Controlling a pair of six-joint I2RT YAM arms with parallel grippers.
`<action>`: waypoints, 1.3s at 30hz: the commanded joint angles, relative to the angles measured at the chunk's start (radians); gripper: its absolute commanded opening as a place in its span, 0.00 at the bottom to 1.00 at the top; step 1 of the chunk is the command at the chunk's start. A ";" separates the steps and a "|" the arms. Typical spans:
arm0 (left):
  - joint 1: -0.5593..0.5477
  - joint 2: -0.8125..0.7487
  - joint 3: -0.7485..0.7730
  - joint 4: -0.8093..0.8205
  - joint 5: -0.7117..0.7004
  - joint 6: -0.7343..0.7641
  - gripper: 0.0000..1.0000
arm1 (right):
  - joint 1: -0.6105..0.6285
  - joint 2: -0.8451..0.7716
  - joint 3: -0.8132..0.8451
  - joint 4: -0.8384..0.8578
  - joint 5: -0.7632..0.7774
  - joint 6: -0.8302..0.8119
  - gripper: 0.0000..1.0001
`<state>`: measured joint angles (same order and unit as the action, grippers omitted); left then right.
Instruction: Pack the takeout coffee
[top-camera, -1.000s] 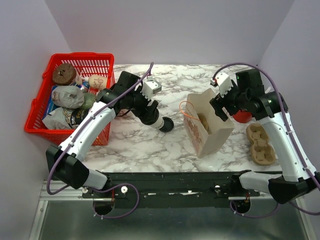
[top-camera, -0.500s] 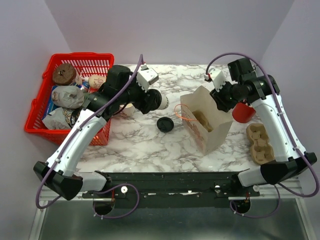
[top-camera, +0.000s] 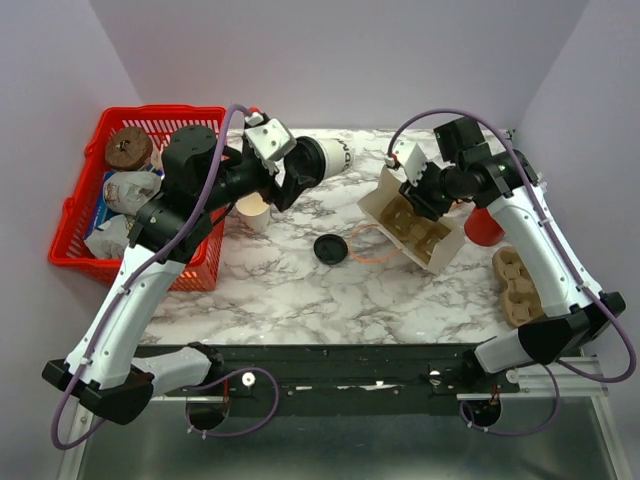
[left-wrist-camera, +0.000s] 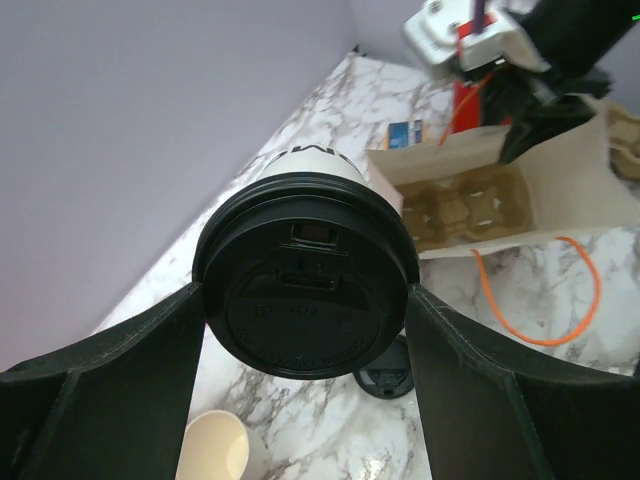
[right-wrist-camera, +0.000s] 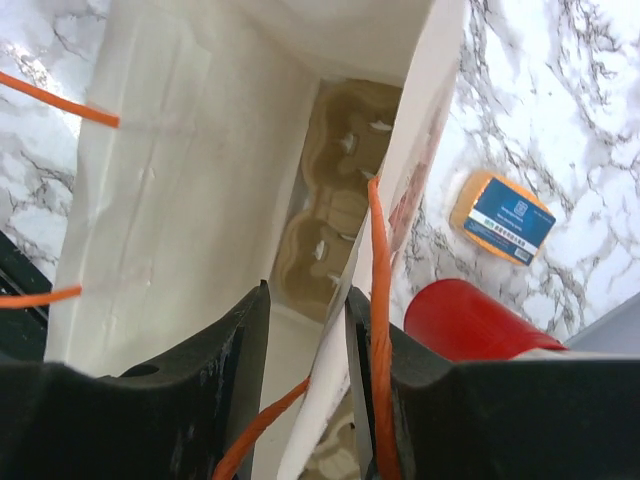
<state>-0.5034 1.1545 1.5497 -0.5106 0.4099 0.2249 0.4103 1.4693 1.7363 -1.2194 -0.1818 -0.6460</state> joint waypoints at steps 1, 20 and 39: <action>-0.024 -0.019 -0.019 0.024 0.208 0.046 0.00 | 0.004 -0.036 -0.041 0.084 -0.053 0.000 0.01; -0.219 0.007 -0.108 -0.049 0.282 0.477 0.00 | 0.005 -0.092 -0.029 0.097 -0.081 0.051 0.00; -0.288 0.217 0.096 -0.148 0.320 0.683 0.00 | 0.005 -0.121 -0.020 0.077 -0.077 0.005 0.01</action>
<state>-0.7727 1.3499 1.6150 -0.6579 0.6716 0.8711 0.4126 1.3739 1.6863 -1.1461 -0.2504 -0.6273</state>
